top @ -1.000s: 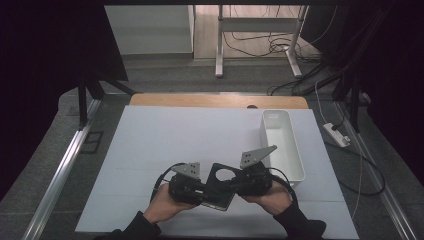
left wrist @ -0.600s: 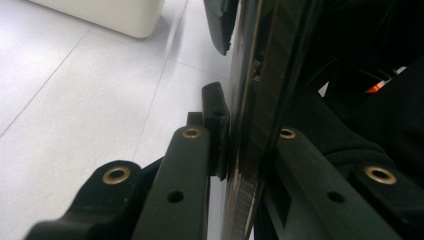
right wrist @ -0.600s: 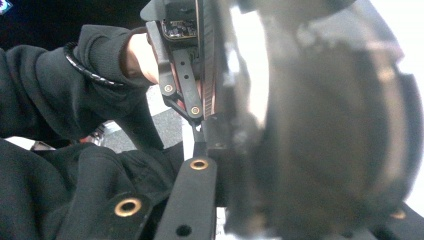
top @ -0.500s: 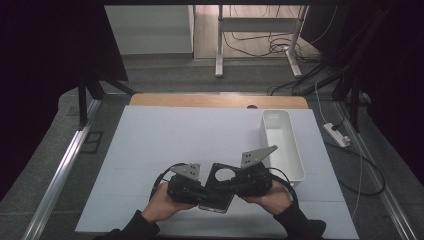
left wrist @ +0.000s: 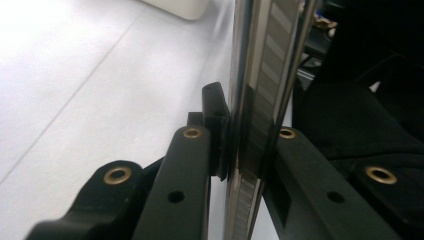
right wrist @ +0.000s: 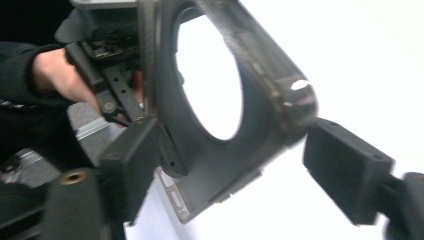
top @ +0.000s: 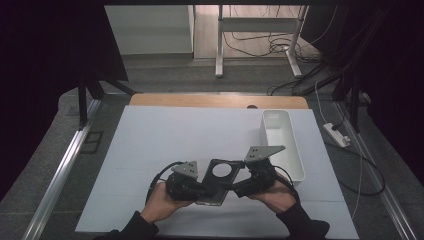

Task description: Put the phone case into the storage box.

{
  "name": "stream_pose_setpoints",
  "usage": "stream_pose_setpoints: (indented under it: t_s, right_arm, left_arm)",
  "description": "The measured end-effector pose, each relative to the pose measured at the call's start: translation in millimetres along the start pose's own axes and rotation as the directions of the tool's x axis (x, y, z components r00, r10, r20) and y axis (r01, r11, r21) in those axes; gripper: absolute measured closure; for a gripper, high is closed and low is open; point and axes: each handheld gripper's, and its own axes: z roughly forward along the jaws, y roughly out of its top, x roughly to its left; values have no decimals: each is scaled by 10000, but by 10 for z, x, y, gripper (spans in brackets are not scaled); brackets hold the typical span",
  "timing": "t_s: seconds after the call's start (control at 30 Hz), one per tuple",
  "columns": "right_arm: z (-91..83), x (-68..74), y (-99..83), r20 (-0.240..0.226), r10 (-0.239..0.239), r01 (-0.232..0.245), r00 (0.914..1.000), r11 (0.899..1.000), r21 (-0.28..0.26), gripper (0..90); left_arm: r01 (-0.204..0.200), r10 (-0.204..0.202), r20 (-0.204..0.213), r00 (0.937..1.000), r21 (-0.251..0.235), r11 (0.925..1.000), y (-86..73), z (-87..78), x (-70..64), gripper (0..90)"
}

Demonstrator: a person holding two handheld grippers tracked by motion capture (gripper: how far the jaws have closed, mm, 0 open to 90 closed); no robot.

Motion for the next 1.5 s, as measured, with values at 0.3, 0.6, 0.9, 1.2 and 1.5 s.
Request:
stream_pose_setpoints:
  t_s: [0.3,0.6,0.9,1.2,1.5]
  right_arm:
    - [-69,-19,21,1136,15,-2,9935,9999,-108,0]
    - [-129,-74,11,1894,-154,161,9818,9999,-22,0]
    - [-162,-80,47,1710,174,-131,9851,9996,-265,0]
    - [-166,-75,124,2241,170,-138,9744,9998,-159,0]
    - [-162,-50,207,2449,54,-6,9695,9998,-197,184]
  left_arm:
    - [444,-445,-887,9951,-37,9990,-16,-30,-1,849]
    - [737,-723,-1405,9874,47,9973,-31,-33,10,848]
    - [978,-959,-1458,9847,65,9952,-34,-12,-1,849]
    - [975,-955,-1414,9853,75,9952,-33,-18,-5,849]
    - [1087,-1070,-1274,9861,63,9941,-30,-7,-5,849]
